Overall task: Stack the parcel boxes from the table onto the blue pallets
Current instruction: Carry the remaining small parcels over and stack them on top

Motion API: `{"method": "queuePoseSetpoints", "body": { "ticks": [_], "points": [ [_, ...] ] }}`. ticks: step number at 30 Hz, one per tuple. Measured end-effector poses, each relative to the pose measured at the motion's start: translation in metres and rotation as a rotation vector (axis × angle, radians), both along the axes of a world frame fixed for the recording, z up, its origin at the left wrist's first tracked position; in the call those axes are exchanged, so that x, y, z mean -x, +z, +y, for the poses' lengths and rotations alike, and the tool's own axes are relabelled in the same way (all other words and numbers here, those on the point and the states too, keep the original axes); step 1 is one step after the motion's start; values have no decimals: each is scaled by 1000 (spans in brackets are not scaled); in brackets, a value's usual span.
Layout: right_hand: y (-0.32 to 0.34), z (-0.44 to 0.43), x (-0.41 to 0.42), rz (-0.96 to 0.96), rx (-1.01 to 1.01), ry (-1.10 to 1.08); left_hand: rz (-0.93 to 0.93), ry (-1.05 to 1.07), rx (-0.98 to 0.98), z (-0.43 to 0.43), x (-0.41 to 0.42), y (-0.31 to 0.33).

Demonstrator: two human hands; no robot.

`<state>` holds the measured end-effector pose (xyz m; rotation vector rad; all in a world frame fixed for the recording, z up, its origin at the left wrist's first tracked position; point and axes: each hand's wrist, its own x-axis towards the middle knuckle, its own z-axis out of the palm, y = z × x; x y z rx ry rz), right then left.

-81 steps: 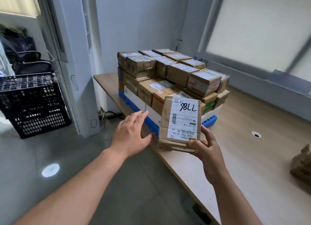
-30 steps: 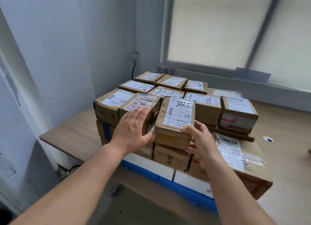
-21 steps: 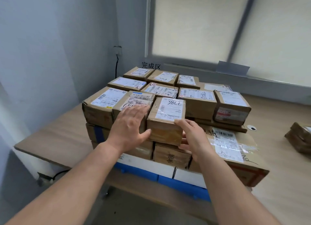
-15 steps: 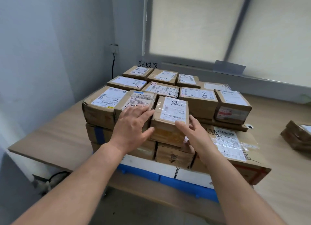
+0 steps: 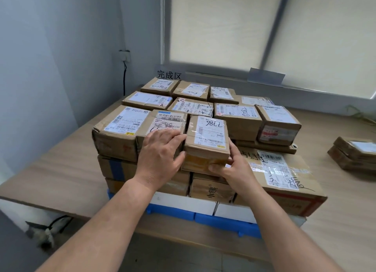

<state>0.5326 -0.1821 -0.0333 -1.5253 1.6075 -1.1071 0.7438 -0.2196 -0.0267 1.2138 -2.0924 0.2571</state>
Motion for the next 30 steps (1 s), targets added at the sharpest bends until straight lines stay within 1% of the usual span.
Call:
{"method": "queuePoseSetpoints", "body": {
  "ticks": [5, 8, 11, 14, 18, 22, 26, 30],
  "points": [
    [2, 1, 1, 59, -10, -4, -34, 24, -28, 4, 3, 5],
    [3, 0, 4, 113, -49, -16, -46, 48, -65, 8, 6, 8],
    [7, 6, 11, 202, -63, -29, -42, 72, -61, 15, 13, 10],
    [13, 19, 25, 317, -5, -43, 21, 76, -29, 29, 27, 10],
    [15, 41, 56, 452, 137, -100, 113, 79, -7, 57, 64, 7],
    [16, 67, 92, 560, 243, -191, 126, 35, -30, 81, 109, 1],
    [13, 96, 132, 630, 279, -265, 145, 12, -94, 105, 159, -9],
    [4, 130, 176, 669, 268, -301, 95, -19, -171, 124, 210, -25]
  ]
}}
